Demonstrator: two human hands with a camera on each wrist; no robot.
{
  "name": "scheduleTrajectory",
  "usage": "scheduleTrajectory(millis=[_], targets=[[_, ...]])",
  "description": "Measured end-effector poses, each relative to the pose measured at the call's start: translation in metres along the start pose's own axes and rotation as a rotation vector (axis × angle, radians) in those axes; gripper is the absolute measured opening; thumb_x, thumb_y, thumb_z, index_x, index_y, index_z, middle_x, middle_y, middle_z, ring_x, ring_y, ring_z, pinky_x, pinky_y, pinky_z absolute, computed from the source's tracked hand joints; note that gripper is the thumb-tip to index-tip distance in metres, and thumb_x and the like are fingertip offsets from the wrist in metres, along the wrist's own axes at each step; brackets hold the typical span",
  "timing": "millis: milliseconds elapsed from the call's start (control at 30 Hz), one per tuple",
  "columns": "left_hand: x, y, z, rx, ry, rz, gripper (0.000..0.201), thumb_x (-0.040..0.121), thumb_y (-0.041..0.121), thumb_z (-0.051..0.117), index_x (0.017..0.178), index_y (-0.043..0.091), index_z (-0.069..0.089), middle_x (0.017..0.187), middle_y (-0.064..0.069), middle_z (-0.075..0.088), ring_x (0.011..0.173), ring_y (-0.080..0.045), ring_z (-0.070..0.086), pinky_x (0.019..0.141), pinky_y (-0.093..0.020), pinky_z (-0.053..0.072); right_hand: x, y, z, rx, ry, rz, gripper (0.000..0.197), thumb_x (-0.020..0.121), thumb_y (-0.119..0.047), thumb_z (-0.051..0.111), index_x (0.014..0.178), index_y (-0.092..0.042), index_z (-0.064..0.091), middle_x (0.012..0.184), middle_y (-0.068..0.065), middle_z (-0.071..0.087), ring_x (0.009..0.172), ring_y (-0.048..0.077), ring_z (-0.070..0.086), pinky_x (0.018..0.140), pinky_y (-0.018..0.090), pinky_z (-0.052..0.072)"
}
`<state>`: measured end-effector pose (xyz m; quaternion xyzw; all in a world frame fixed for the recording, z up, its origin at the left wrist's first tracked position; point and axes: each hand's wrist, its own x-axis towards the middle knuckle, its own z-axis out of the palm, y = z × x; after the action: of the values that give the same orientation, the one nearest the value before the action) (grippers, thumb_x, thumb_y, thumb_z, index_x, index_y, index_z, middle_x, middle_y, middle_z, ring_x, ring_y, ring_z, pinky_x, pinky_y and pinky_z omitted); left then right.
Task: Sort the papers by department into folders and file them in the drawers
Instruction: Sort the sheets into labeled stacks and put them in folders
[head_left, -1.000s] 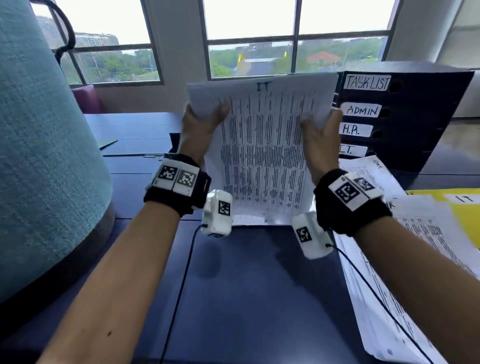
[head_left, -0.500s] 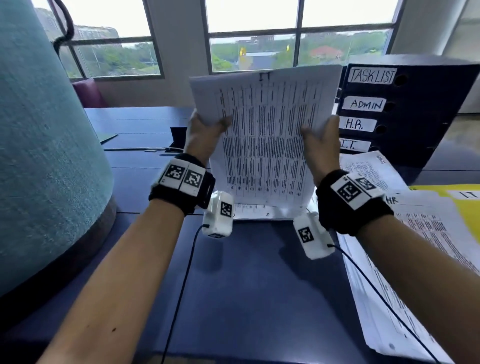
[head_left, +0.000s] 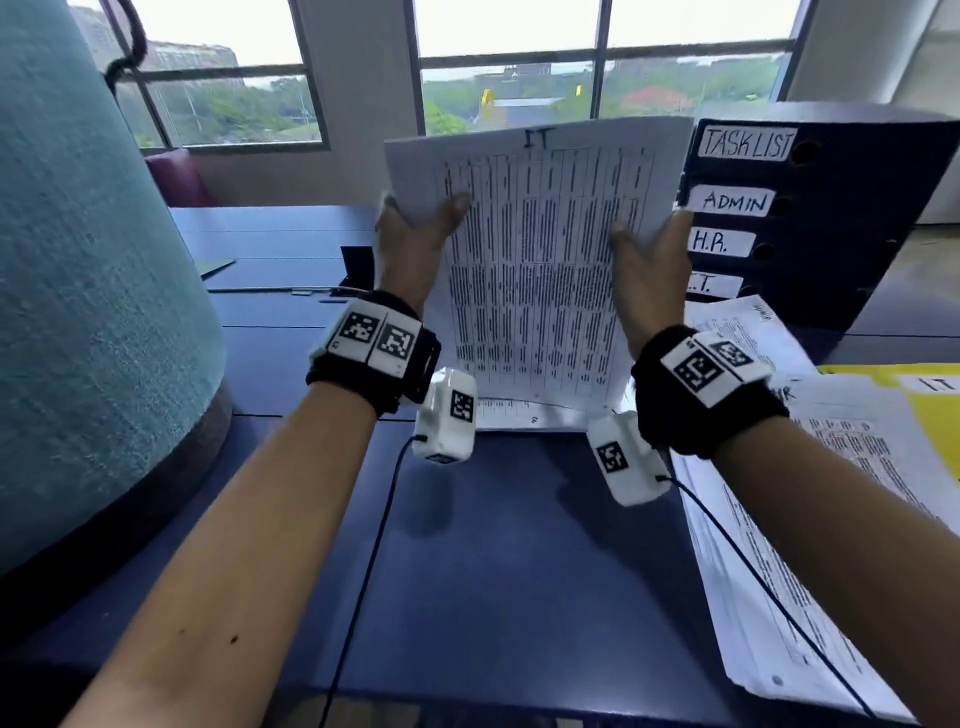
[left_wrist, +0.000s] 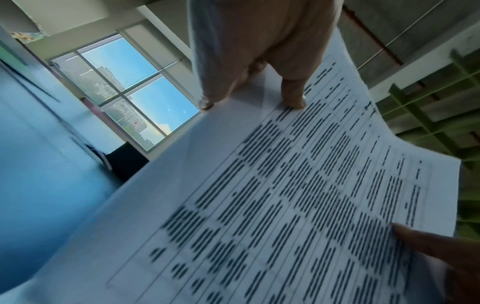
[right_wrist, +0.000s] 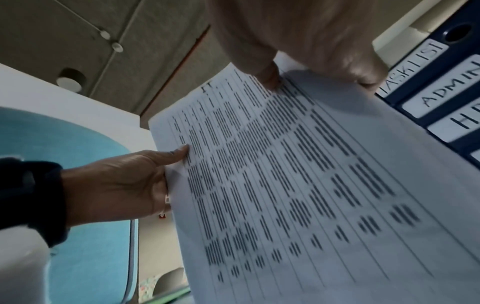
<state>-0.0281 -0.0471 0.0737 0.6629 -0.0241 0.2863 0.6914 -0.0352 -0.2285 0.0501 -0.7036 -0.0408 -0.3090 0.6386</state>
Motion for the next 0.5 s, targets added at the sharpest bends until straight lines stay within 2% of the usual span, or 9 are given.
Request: scheduleTrajectory(millis=[67,100,200,300,367,400,433,500], targets=[[-0.005,-0.018,-0.002,0.093,-0.016,-0.053,0.052,0.081,0.021,0.069,0.121,-0.004,0.048,0.100,-0.002,0.061,0.084,-0.011,0.060,0.067,-0.012,0.051,-0.008,0.016,0.001,-0.066,-0.030,0.043,0.017,0.097,-0.015,0.041,0.097,-0.009,0.026,0.076,-0.012,0.034,0.061,0.000,0.035,0.045,0.003,0.033],[-0.007,-0.028,-0.003,0.140,-0.014,-0.068,0.044,0.086,0.017,0.064,0.121,-0.004,0.048,0.094,0.001,0.059,0.078,-0.007,0.057,0.063,-0.012,0.050,-0.012,0.023,0.001,-0.087,-0.042,0.063,0.015,0.098,-0.014,0.039,0.097,-0.009,0.025,0.075,-0.011,0.034,0.061,0.001,0.035,0.045,0.005,0.033],[-0.012,-0.042,-0.007,0.200,0.000,-0.058,0.034,0.089,0.013,0.057,0.119,-0.002,0.051,0.095,-0.003,0.060,0.082,-0.016,0.059,0.071,-0.025,0.052,-0.015,0.035,0.006,-0.158,-0.058,0.095,0.012,0.098,-0.012,0.035,0.096,-0.009,0.024,0.074,-0.008,0.035,0.061,0.005,0.036,0.054,0.022,0.034],[0.000,-0.034,-0.013,0.304,0.077,-0.024,0.035,0.090,0.015,0.055,0.121,0.000,0.049,0.101,-0.002,0.059,0.086,-0.015,0.058,0.067,-0.018,0.048,-0.003,0.024,0.019,-0.180,-0.076,0.125,0.003,0.097,-0.009,0.030,0.098,-0.009,0.027,0.073,-0.003,0.039,0.062,0.012,0.040,0.056,0.029,0.034],[0.018,-0.025,-0.024,0.364,0.152,0.002,0.047,0.089,0.020,0.056,0.129,-0.001,0.044,0.116,-0.009,0.059,0.104,-0.023,0.057,0.085,-0.029,0.050,0.005,0.012,0.034,-0.162,-0.111,0.138,0.008,0.094,-0.008,0.030,0.102,-0.009,0.030,0.073,0.000,0.044,0.067,0.019,0.047,0.062,0.039,0.039],[0.028,-0.020,-0.032,0.401,0.185,0.005,0.052,0.088,0.023,0.056,0.132,0.000,0.042,0.124,-0.013,0.057,0.112,-0.027,0.054,0.094,-0.036,0.046,0.007,0.008,0.043,-0.145,-0.144,0.145,0.013,0.094,-0.009,0.031,0.107,-0.008,0.032,0.076,0.001,0.047,0.071,0.022,0.050,0.066,0.043,0.043],[0.038,-0.018,-0.042,0.448,0.214,-0.012,0.054,0.087,0.025,0.057,0.133,0.002,0.042,0.128,-0.014,0.055,0.117,-0.030,0.051,0.099,-0.040,0.042,0.007,0.005,0.052,-0.131,-0.186,0.154,0.020,0.094,-0.009,0.032,0.113,-0.007,0.033,0.080,0.002,0.049,0.075,0.023,0.052,0.070,0.044,0.046],[0.055,-0.019,-0.062,0.534,0.255,-0.053,0.052,0.087,0.027,0.056,0.132,0.004,0.045,0.129,-0.013,0.054,0.119,-0.031,0.050,0.100,-0.040,0.041,0.001,0.005,0.069,-0.131,-0.321,0.195,0.029,0.095,-0.010,0.033,0.124,-0.005,0.029,0.092,0.004,0.052,0.080,0.022,0.052,0.072,0.039,0.047]])
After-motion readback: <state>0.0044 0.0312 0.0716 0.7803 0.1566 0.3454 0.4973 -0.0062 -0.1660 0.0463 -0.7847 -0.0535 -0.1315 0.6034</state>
